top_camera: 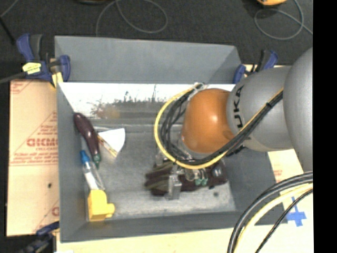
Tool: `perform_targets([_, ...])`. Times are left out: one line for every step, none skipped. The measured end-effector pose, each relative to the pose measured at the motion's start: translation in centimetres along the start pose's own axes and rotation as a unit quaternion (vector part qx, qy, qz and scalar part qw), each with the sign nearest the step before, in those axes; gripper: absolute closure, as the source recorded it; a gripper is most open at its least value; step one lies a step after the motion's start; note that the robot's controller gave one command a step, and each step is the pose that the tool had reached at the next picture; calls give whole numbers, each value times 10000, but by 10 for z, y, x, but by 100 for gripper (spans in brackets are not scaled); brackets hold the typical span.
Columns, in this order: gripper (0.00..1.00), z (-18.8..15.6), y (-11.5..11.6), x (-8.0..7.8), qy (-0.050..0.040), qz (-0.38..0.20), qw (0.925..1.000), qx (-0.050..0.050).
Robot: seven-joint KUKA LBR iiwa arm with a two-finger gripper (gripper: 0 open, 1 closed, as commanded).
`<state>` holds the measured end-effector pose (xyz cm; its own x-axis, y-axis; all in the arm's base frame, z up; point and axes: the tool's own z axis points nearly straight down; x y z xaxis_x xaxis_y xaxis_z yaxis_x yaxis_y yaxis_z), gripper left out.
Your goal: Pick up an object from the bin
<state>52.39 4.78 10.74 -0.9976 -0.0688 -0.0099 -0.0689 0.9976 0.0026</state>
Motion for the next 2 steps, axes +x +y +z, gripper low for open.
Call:
perform_targets([100, 19, -7, -13, -29, 1180, 9930, -5])
perform_targets([100, 19, -7, -13, -29, 1182, 9930, -5])
